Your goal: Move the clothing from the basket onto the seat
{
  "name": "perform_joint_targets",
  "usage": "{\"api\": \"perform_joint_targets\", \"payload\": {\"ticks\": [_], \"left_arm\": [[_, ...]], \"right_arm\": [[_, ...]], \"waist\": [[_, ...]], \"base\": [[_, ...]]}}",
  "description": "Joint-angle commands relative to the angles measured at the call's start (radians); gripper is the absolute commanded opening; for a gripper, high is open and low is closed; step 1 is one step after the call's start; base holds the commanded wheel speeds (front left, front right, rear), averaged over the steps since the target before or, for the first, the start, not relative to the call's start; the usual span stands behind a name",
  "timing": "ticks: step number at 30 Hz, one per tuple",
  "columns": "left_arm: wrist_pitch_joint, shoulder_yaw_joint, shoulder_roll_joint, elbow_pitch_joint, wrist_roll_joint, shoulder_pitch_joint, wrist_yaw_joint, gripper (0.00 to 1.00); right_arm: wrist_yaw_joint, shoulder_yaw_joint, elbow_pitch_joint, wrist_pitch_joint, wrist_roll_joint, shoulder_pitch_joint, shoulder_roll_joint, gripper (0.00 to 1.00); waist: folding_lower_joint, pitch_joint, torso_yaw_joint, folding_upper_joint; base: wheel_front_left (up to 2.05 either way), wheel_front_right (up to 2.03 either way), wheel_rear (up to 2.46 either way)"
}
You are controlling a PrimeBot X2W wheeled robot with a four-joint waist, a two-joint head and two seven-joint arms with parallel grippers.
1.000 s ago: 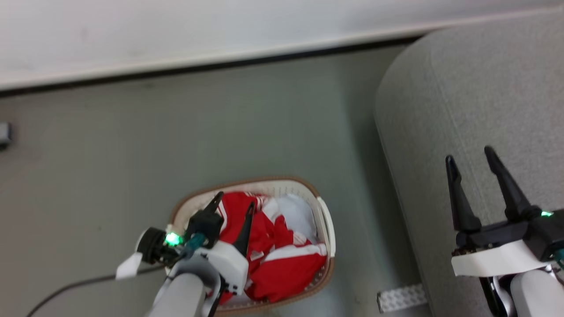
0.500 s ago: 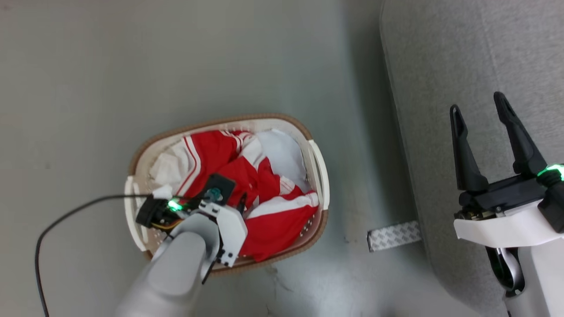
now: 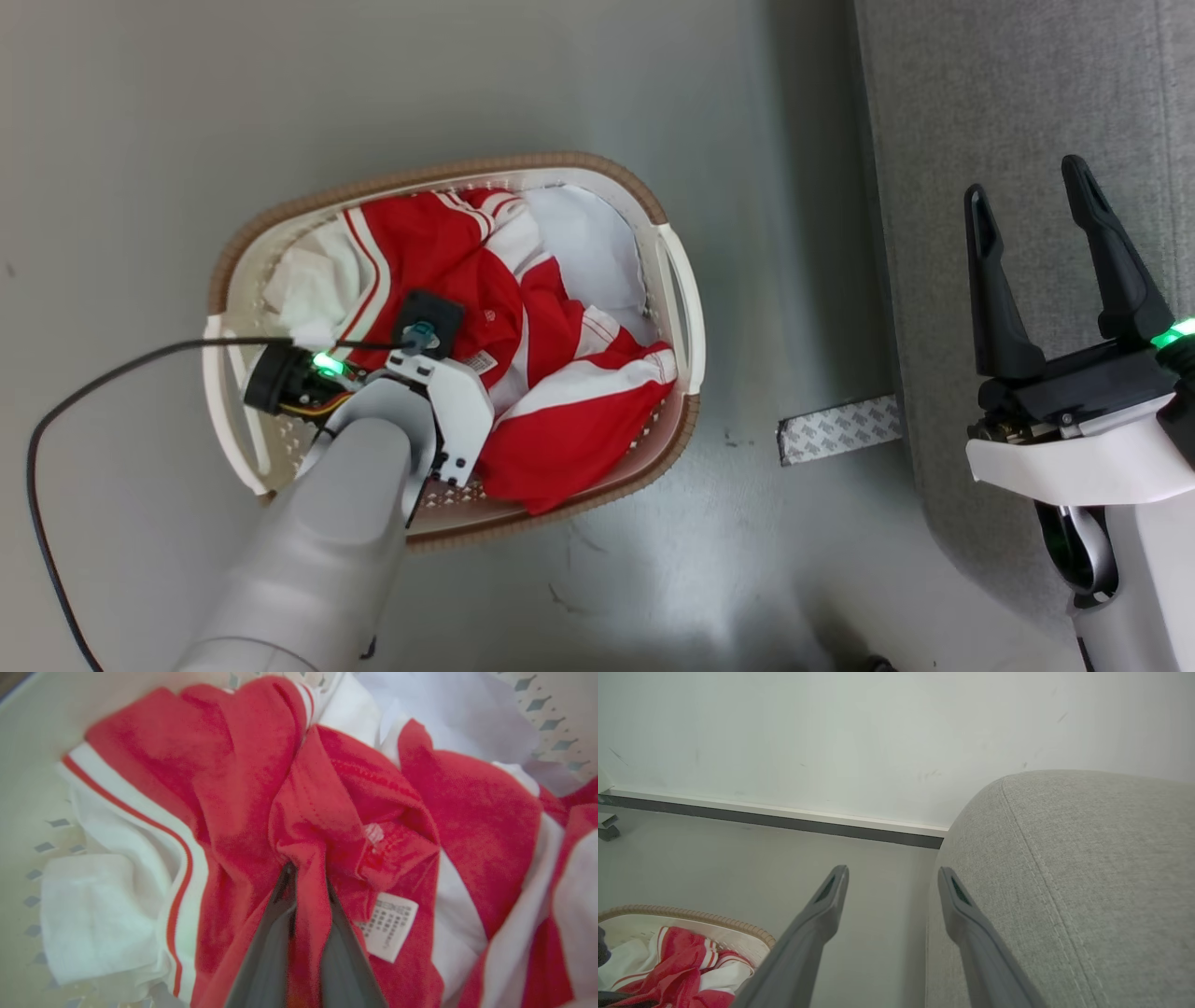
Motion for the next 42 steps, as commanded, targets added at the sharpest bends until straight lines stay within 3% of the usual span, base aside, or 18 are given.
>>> {"api": "perform_joint_targets", "payload": {"ticks": [1, 10, 25, 34, 42], "left_arm": [[-0.030, 0.009, 0.002, 0.011, -0.020, 0.000, 0.009, 0.00], [-0.128, 0.024, -0.006, 0.001, -0.126, 0.088, 0.012, 0.00], [-0.165, -0.018, -0.006, -0.213, -0.319, 0.329, 0.041, 0.00], [-0.157, 0.016, 0.039, -0.414, -0.358, 0.438, 0.073, 0.00], [-0.057, 0.029, 0.109, -0.680, -0.374, 0.542, 0.100, 0.00]], "right_arm": [[-0.002, -0.003, 0.005, 0.000, 0.000, 0.002, 0.006, 1.00], [-0.002, 0.005, 0.042, 0.000, -0.010, 0.064, 0.013, 1.00], [-0.002, 0.007, 0.133, 0.000, -0.038, 0.282, 0.020, 1.00], [-0.002, -0.005, 0.165, 0.000, -0.061, 0.403, 0.051, 1.00], [-0.002, 0.003, 0.169, 0.000, -0.077, 0.458, 0.073, 1.00]], "waist": [[-0.0002, -0.030, 0.009, 0.0000], [-0.0002, -0.220, 0.057, 0.0000], [-0.0002, -0.638, 0.151, 0.0000], [-0.0002, -0.820, 0.175, 0.0000], [-0.0002, -0.895, 0.171, 0.0000]], "base": [[0.00, 0.00, 0.00], [0.00, 0.00, 0.00], [0.00, 0.00, 0.00], [0.00, 0.00, 0.00], [0.00, 0.00, 0.00]]}}
